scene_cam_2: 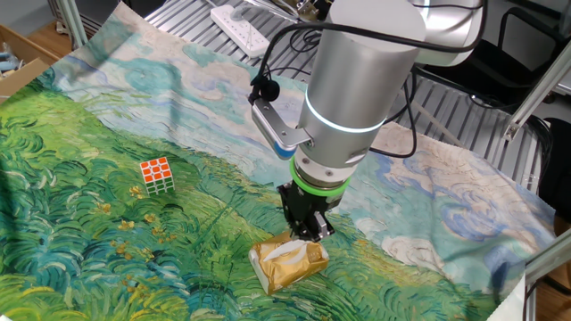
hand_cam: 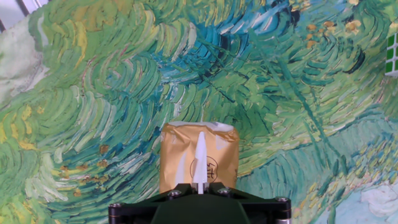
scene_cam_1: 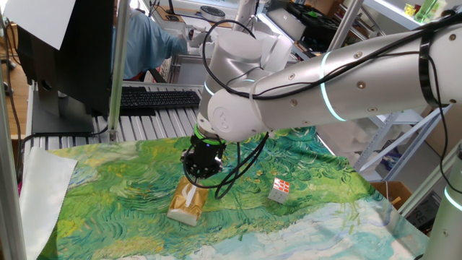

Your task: Pull out a napkin

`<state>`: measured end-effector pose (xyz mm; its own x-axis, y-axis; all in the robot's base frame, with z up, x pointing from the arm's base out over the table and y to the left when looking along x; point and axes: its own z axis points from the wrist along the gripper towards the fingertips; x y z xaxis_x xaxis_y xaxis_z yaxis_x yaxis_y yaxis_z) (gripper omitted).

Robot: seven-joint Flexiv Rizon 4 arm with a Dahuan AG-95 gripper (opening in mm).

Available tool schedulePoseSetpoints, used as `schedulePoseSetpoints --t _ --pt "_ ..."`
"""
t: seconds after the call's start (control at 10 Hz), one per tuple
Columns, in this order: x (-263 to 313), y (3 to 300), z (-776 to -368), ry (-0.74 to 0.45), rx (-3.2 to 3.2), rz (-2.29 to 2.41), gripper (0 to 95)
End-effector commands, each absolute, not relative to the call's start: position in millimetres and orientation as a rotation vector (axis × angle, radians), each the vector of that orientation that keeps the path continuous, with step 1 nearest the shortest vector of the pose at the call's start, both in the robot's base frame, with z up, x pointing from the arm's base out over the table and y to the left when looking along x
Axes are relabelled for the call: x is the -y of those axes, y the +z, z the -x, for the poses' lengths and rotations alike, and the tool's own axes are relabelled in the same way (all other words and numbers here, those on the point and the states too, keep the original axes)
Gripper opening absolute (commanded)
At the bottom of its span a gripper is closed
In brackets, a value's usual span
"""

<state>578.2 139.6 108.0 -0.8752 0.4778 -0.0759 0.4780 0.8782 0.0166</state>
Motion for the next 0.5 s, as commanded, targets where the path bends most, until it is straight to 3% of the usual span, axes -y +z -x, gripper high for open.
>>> schedulePoseSetpoints --t 0.1,0.5 --pt "-139.4 107.9 -578.5 -0.005 -2.964 -0.77 38.0" --pt "-139.7 105.4 -578.9 -0.001 -2.953 -0.786 38.0"
